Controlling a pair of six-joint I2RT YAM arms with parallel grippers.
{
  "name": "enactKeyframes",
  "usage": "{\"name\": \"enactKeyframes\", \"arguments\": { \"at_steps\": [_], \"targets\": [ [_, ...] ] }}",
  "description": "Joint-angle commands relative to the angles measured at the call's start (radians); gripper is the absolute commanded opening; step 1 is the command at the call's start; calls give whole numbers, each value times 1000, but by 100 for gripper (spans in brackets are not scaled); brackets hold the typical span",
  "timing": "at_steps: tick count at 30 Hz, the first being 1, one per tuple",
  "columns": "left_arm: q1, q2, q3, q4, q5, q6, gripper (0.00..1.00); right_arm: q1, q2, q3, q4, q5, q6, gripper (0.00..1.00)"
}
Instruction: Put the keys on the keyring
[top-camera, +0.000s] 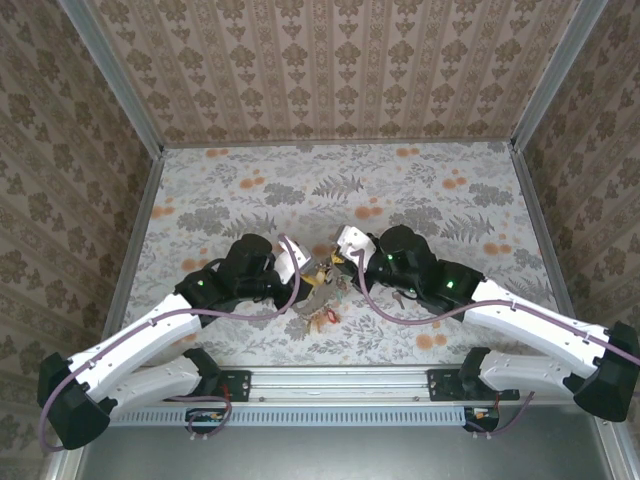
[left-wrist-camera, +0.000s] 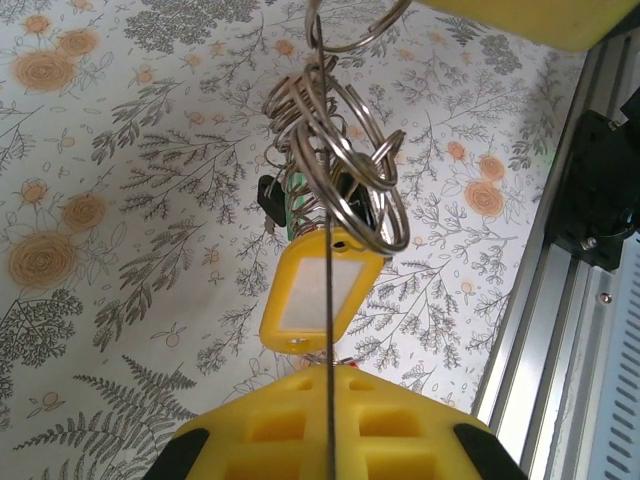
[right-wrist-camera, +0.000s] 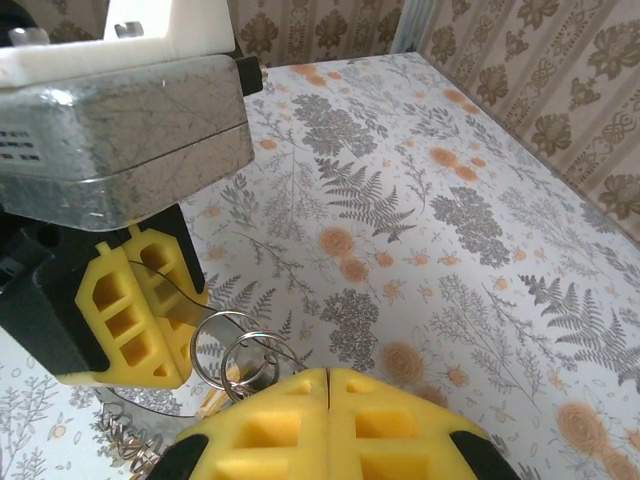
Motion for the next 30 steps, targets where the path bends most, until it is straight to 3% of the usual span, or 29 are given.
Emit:
{"name": "enactKeyframes", "arguments": {
  "at_steps": [1,4,8,12,20,30],
  "targets": [
    [-3,-34,17,64,26,9,0,-75,-47,-21,-21,-127,18,0],
    [-2,-36,15,72,44,2,0,-136,-52,-8,7,-261,62,0],
    [-3,-39,12,105,98,-20,26,-168,-29,29,4,-370,77,0],
    [3,-44,3,120,126,-33,42,-168,-10,41,10,-408,71,0],
    [66,-63,5,150,161,-35,41,-168,4,56,19,-469,50,0],
    [119,-9,72,241,335,-40,36,-169,-8,48,98,-573,71,0]
  ]
}}
